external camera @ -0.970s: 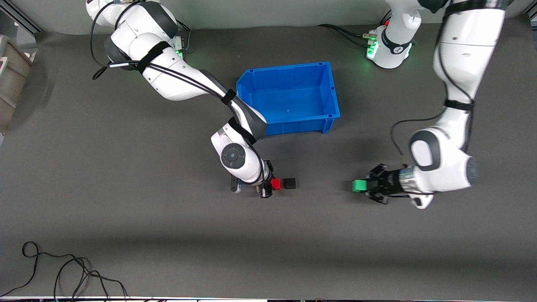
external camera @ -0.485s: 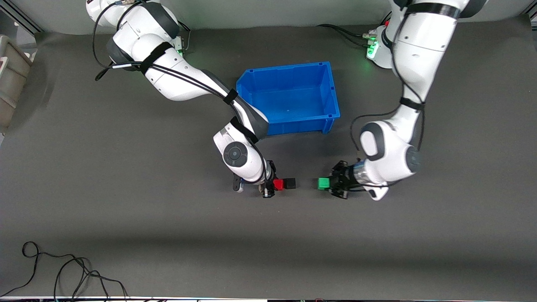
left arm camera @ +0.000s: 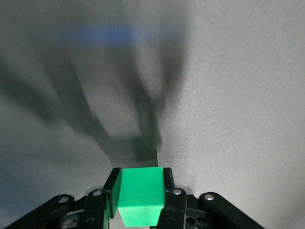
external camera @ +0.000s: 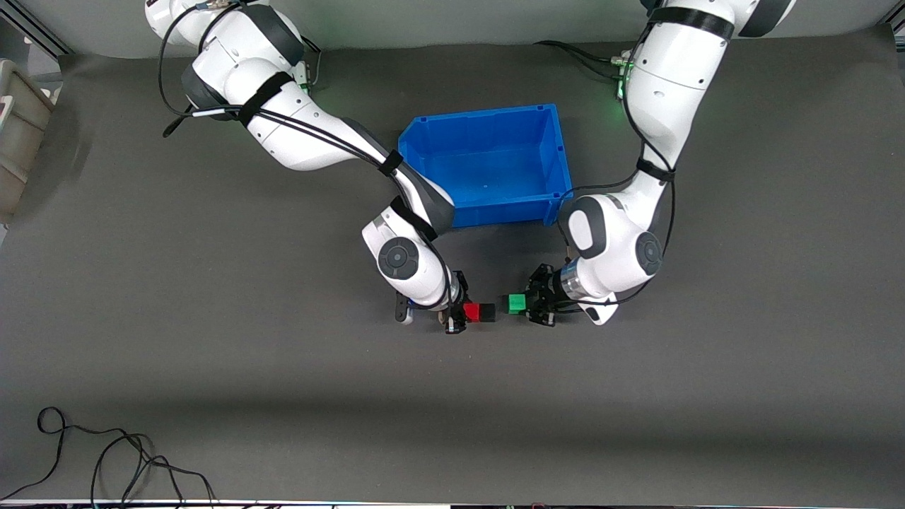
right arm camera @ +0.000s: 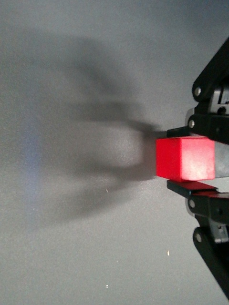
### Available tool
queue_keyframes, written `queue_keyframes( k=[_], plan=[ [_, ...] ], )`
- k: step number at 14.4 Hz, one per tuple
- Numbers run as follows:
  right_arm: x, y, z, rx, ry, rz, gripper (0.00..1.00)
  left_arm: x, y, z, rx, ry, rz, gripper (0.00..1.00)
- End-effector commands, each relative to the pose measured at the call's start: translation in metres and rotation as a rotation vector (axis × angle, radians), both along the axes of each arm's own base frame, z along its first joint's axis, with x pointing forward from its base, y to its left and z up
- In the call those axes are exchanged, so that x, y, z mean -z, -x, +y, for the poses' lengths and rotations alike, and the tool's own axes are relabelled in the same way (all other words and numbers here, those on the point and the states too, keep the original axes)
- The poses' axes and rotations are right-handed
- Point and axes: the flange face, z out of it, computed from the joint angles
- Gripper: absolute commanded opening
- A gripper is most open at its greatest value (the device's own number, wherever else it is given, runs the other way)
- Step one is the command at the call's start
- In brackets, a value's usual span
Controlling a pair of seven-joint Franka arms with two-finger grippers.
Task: Attach green and red cubes to black cube
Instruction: 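Press the red and green cubes against the black cube, then open both grippers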
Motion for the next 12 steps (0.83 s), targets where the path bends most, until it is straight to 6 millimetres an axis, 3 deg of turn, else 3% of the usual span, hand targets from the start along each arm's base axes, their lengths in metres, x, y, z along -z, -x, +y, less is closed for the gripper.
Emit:
queue_keyframes(
  k=[1,7,8,10,12],
  plan=[
    [0.005,0.0,0.011,0.018,-0.006,-0.028,0.24,0.003,-0.001,-0.017,-0.065,0.002,-0.015,0.23],
    [0.005,-0.002,0.011,0.017,-0.012,-0.039,0.24,0.005,-0.009,-0.036,-0.083,0.015,-0.018,0.29],
    [0.004,-0.001,0.011,0.013,-0.012,-0.039,0.24,0.005,-0.01,-0.036,-0.082,0.015,-0.021,0.36],
    [0.003,0.002,0.015,0.006,-0.011,-0.041,0.24,0.003,-0.012,-0.036,-0.07,0.009,-0.031,1.0],
    [0.003,0.002,0.016,0.004,-0.011,-0.041,0.26,-0.003,-0.016,-0.031,-0.063,0.007,-0.035,1.0]
  ],
)
